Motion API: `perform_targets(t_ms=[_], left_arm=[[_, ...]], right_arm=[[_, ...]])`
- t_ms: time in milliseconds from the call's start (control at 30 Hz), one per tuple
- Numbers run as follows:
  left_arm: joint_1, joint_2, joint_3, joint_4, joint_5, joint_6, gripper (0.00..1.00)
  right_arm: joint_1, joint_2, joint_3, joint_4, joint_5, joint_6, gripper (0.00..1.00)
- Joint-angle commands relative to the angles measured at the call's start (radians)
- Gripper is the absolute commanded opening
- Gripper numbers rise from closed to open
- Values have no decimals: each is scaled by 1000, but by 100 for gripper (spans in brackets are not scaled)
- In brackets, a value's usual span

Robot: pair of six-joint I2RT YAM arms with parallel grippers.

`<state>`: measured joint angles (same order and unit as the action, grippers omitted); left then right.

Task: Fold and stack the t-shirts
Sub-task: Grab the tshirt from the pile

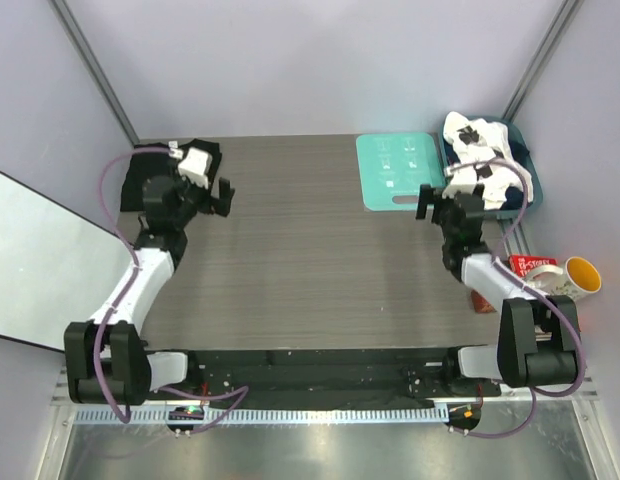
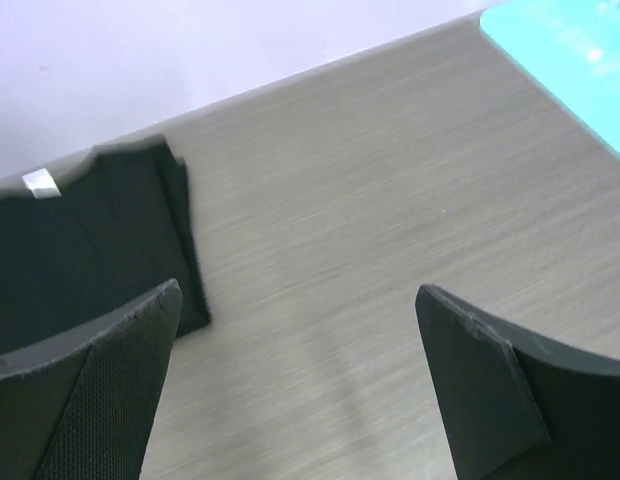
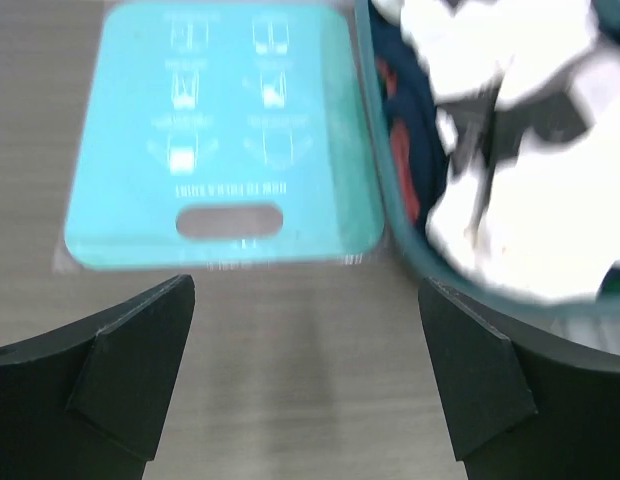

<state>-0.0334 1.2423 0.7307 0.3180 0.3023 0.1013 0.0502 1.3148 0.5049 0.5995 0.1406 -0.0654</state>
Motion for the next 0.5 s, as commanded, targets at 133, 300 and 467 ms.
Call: perform_targets(t_ms=[133, 300, 467], left_arm=[[-10, 277, 806, -974, -63, 240, 100], [-7, 528, 1097, -1270, -200, 317, 100], [-11, 549, 1158, -1220, -206, 388, 100]], right_arm=[[-76, 98, 633, -774, -107, -164, 100], [-133, 352, 1045, -1050, -91, -162, 100], [-225, 619, 1398, -1179, -127, -113, 93]])
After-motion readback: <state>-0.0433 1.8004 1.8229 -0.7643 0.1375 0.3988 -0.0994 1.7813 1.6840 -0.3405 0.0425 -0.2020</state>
